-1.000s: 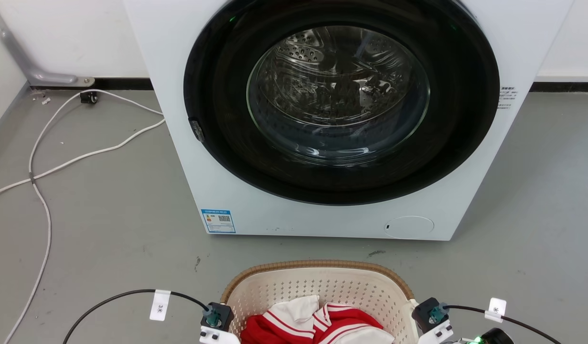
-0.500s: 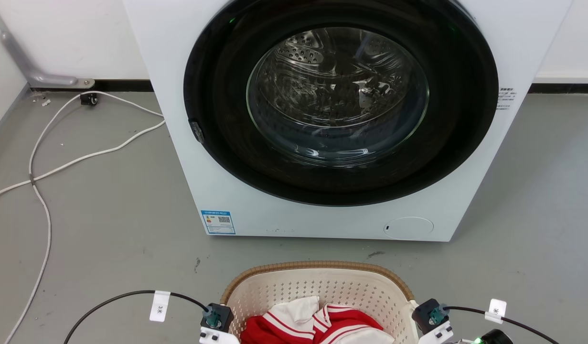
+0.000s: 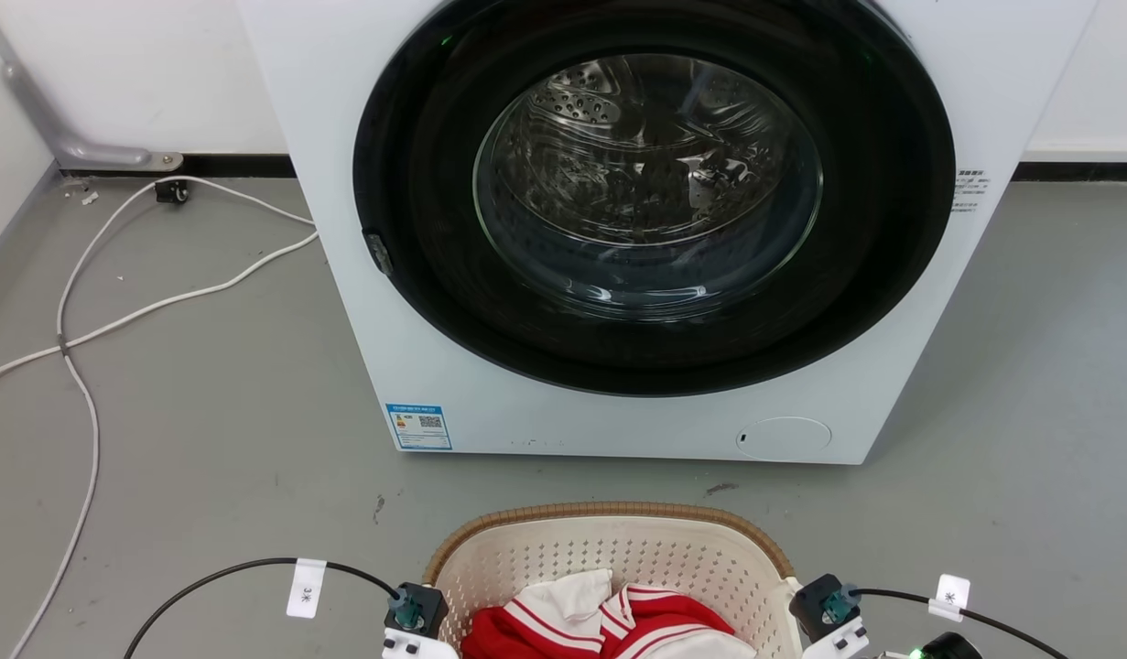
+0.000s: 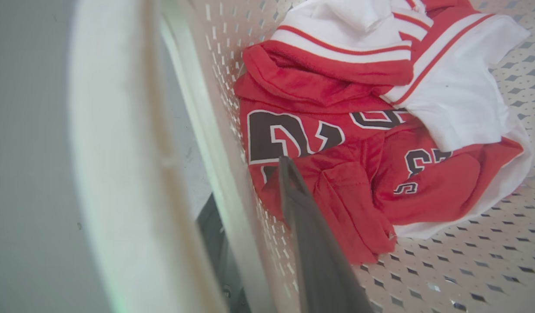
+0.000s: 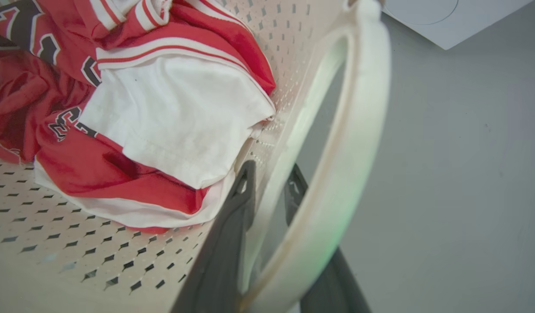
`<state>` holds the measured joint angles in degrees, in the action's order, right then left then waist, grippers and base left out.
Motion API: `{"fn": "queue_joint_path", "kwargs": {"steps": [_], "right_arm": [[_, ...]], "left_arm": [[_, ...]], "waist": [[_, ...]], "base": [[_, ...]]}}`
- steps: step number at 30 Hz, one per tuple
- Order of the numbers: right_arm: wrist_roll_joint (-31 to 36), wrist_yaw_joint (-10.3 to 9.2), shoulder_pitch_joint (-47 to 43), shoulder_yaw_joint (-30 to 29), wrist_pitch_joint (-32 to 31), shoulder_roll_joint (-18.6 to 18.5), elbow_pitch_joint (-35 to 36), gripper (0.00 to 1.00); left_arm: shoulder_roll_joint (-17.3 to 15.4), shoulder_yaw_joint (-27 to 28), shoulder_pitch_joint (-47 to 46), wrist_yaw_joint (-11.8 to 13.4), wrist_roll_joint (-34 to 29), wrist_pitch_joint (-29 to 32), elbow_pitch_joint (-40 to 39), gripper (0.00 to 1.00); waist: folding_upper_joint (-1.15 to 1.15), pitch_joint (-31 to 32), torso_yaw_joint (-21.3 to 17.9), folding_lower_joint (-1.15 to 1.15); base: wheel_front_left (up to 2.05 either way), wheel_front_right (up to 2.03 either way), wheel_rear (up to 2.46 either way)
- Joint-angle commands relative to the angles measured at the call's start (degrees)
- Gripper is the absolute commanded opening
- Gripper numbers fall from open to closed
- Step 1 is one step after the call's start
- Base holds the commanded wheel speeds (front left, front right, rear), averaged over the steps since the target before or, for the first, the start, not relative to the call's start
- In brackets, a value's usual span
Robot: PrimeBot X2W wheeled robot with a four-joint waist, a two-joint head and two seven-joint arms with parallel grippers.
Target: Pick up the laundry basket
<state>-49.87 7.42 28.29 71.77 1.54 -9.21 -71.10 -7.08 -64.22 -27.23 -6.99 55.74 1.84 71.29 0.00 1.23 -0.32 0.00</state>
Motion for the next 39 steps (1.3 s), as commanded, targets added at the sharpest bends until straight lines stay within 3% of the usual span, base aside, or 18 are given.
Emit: {"fn": "queue_joint_path", "kwargs": {"steps": [1,39], "right_arm": [[0.5,0.12,0.62,0.69,0.31,-0.77,-0.54,0.0],[-0.62,0.07,0.31,1.65,0.2,-0.54,-0.79,0.0]], "left_arm": [[-0.29,-0.38,-1.18,-0.81,0.11,-0.45,-0.25,0.0],[-0.32,-4.71,-1.42,-0.81,4.06,-1.36,0.4,0.0]], "waist": [[0.0,0.0,0.06,0.0],[0.0,0.09,0.18,0.0]], "base": [[0.0,0.0,0.0],[0.0,0.0,0.0]]}}
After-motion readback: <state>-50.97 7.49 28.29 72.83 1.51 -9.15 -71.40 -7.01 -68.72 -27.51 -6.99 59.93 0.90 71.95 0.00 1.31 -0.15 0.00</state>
